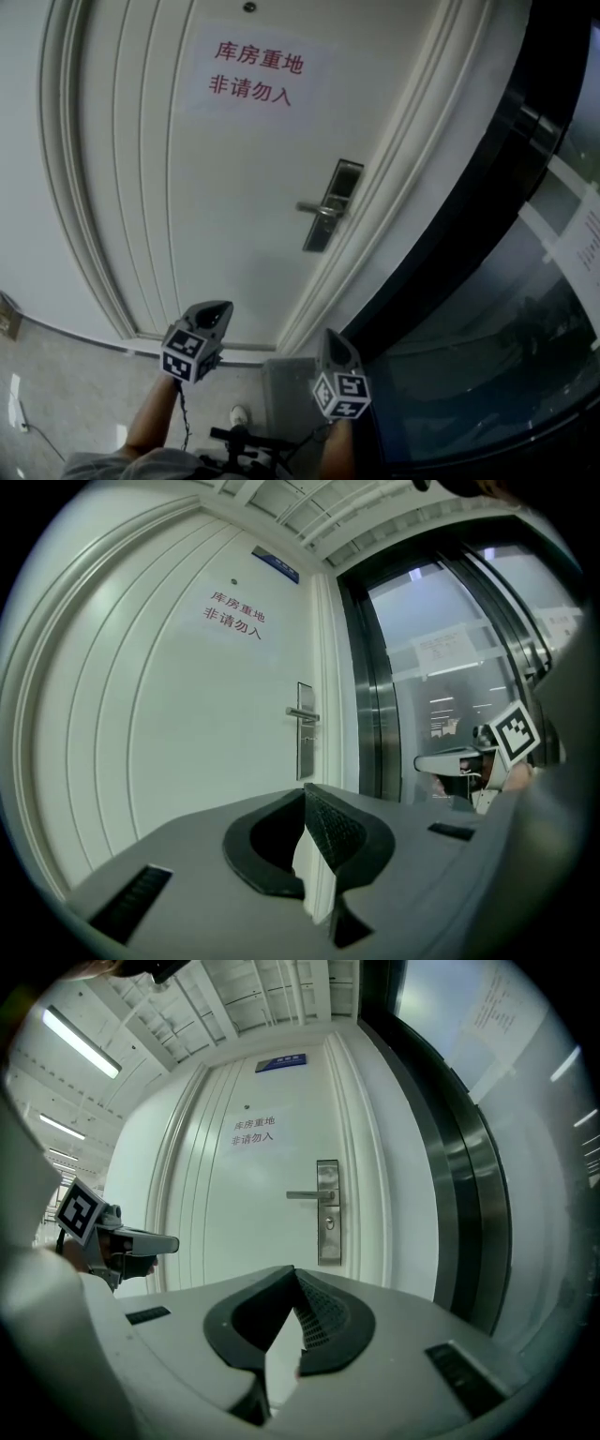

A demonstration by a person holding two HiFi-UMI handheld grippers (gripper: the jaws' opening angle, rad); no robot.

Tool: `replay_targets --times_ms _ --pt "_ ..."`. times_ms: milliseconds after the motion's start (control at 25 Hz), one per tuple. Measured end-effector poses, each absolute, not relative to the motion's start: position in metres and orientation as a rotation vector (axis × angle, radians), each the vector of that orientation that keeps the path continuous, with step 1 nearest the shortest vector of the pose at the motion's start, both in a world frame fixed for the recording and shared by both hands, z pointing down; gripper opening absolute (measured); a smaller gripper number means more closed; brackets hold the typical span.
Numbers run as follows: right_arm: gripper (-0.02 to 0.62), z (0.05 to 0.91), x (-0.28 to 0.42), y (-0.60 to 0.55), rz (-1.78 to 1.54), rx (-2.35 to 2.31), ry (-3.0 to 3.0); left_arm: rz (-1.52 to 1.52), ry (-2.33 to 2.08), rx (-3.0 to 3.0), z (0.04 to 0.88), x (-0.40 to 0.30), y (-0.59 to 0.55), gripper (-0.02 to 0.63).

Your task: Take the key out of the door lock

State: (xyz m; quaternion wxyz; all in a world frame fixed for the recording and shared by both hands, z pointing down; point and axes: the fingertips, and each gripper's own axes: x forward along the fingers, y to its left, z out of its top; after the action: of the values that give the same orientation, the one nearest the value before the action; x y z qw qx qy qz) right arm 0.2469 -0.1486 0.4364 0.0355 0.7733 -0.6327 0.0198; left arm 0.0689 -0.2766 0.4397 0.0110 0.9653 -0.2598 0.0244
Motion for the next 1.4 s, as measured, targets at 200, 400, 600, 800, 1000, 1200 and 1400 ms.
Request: replay_targets --times_ms 200,400,600,800,1000,1200,1400 --pt "0.011 0.431 0.281 -0.195 0.059 2.354 -1.978 0.069 -0.834 3.007 0.432 0.103 -0.315 0.008" --pt "0.011 0.426 0.303 -0.236 0.074 2.33 -1.999 0.091 -0.854 3.001 0.428 0.125 -0.349 0.007" --pt "0.011 0.424 0.317 -0.264 0.063 2.301 -2.015 0.118 -0.867 2.988 0.43 0.14 -0.375 0.007" --pt "0.011 0.419 0.331 -0.284 0.033 2.268 -2.028 0.104 -0.867 2.986 0.428 0.155 -0.389 0.008" --pt "0.011 0.414 0.344 -0.301 -0.01 2.25 -2.042 0.112 -0.88 2.989 0.43 0.168 -0.401 0.008" --pt "0.011 0.407 0.349 -0.315 -0.109 2.175 -2.021 0.11 -0.898 2.983 0.431 0.177 -0.411 0.008" --pt "0.011 0.401 0.359 -0.327 -0.181 2.145 -1.99 0.092 -0.924 2.968 0.431 0.183 -0.421 0.008"
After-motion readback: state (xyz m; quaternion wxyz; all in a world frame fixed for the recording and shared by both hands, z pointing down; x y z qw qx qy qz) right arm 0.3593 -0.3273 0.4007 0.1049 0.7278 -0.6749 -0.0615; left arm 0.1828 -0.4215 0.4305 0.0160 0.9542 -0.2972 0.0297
